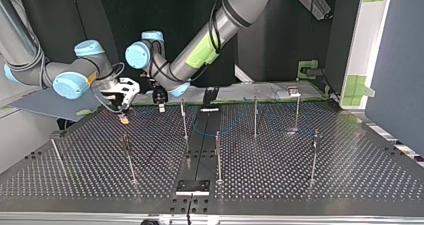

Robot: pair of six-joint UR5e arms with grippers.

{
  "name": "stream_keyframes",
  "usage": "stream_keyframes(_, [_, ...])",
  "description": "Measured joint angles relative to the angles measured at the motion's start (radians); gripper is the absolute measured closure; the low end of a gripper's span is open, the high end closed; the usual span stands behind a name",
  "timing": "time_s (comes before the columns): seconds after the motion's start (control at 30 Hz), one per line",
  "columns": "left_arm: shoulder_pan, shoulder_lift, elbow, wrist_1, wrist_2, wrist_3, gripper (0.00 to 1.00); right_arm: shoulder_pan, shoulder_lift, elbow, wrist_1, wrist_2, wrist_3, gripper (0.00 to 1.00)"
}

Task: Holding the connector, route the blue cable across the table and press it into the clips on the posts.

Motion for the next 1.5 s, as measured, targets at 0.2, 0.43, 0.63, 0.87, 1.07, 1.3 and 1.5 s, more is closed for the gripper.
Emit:
stream_keyframes(0.2, [0.008, -0.018, 0.048, -0.047, -0.001, -0.016, 0.0, 0.0, -0.001, -0.001, -0.001, -0.008, 0.0, 1.0])
stream_keyframes(0.43, [0.011, -0.019, 0.068, -0.065, 0.0, -0.022, 0.0, -0.003, -0.01, -0.006, -0.001, -0.04, 0.004, 1.0])
stream_keyframes(0.63, [0.005, -0.019, 0.076, -0.066, -0.001, -0.022, 0.0, -0.008, -0.042, -0.011, -0.001, -0.084, 0.02, 1.0])
stream_keyframes(0.87, [-0.002, -0.018, 0.12, -0.087, -0.006, -0.019, 0.27, -0.009, -0.076, -0.013, 0.0, -0.097, 0.028, 1.0])
stream_keyframes(1.07, [-0.003, -0.012, 0.159, -0.122, -0.039, -0.028, 0.69, -0.01, -0.109, -0.016, 0.003, -0.099, 0.037, 1.0])
stream_keyframes(1.3, [-0.002, 0.032, 0.139, -0.163, -0.057, -0.078, 0.71, -0.012, -0.146, -0.019, 0.005, -0.104, 0.053, 1.0])
stream_keyframes(1.5, [-0.002, 0.08, 0.092, -0.148, -0.058, -0.082, 0.65, -0.014, -0.177, -0.02, 0.009, -0.104, 0.067, 1.0])
